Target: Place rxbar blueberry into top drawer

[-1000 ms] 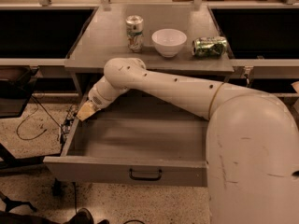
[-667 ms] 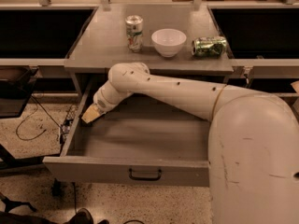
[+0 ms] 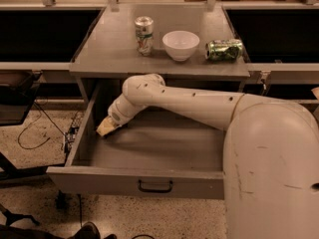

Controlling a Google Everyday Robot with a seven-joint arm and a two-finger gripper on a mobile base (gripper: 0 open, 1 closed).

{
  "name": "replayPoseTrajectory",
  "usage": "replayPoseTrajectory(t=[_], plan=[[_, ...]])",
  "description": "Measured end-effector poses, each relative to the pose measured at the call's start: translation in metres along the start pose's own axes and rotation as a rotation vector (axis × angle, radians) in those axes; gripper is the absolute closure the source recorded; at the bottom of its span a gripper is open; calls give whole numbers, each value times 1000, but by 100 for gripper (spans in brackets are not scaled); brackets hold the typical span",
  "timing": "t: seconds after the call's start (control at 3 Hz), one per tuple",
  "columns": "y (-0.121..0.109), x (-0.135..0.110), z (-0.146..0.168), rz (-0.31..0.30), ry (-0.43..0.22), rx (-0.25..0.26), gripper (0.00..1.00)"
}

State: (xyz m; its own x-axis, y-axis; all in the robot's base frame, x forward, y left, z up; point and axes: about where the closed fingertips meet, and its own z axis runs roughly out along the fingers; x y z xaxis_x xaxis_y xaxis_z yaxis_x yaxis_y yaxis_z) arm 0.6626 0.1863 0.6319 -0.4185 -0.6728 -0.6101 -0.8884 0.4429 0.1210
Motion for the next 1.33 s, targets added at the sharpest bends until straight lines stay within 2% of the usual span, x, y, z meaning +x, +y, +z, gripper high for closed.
replayPoseTrajectory(t=[0.33,0.67,1.33], plan=[[-5,12,5,17,22,6,100],[-9,19,2,27,29,22,81],[-11,21,-10,28,11,52,35]])
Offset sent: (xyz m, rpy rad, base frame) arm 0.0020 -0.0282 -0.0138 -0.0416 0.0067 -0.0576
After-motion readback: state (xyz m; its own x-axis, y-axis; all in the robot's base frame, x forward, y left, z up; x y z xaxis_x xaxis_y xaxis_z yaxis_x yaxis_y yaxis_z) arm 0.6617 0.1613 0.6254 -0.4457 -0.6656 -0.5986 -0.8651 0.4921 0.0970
